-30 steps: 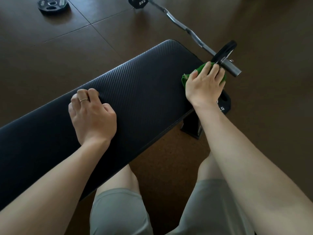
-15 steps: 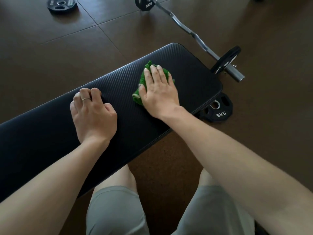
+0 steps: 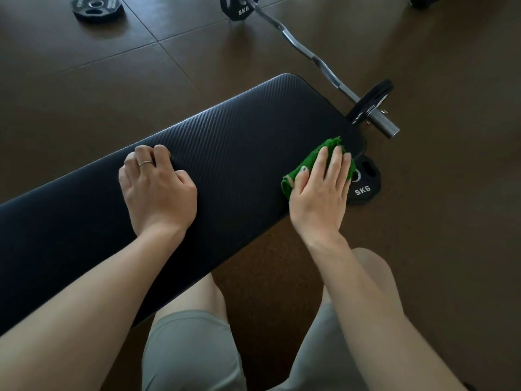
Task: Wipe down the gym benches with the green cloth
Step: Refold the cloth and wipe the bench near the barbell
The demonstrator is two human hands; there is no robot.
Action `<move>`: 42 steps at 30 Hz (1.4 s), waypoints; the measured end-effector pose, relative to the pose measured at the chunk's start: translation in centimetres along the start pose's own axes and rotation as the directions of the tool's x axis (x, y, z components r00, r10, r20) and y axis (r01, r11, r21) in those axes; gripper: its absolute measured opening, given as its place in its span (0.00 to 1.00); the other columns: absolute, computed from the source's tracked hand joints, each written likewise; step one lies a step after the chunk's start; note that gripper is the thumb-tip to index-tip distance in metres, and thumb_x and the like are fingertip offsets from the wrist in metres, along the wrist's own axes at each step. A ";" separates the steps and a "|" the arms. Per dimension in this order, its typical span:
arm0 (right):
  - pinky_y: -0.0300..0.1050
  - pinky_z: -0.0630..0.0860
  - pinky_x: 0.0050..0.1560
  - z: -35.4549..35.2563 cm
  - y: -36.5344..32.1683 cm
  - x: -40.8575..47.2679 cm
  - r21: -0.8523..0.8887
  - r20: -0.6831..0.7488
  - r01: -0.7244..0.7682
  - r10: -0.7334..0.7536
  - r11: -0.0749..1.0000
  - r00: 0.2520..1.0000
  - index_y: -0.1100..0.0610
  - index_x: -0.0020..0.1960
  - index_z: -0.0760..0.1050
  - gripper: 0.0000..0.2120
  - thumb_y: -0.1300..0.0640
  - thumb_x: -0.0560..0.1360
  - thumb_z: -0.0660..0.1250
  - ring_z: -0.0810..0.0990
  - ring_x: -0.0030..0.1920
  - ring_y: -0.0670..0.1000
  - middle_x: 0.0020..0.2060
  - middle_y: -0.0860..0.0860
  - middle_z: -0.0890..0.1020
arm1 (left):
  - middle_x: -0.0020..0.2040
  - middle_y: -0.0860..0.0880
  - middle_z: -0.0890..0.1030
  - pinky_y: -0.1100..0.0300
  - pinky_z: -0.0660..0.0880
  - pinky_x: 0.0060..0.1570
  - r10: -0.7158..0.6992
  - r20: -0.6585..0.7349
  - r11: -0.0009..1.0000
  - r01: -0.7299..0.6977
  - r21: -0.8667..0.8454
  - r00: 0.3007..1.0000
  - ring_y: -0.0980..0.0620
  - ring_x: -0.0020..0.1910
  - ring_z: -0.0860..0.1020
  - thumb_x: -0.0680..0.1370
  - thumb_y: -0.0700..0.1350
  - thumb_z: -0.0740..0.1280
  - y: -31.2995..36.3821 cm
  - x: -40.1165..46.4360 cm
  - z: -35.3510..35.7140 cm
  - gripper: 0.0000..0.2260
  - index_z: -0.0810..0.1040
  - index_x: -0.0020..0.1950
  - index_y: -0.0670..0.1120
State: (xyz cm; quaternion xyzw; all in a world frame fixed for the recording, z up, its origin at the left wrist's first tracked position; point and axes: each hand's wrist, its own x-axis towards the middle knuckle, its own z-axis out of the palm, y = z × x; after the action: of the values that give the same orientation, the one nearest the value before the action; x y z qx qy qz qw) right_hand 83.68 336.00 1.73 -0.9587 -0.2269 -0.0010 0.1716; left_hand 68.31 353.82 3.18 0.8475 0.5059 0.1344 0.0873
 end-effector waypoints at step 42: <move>0.57 0.41 0.81 4.1 -15.6 10.8 -0.024 0.323 0.652 -0.612 0.758 0.722 0.56 0.79 0.62 0.25 0.48 0.86 0.47 0.52 0.82 0.53 0.80 0.52 0.61 | 0.64 0.40 0.71 0.39 0.61 0.74 -0.019 -0.010 0.999 0.019 0.040 1.000 0.38 0.70 0.67 0.78 0.44 0.57 0.1 0.0 0.1 0.14 0.71 0.62 0.42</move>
State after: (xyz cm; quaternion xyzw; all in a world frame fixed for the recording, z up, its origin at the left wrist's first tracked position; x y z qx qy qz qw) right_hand 86.26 355.11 3.89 -0.8216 -0.5629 0.0685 0.0592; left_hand 68.43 353.75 3.15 0.8437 0.5169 0.1276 0.0690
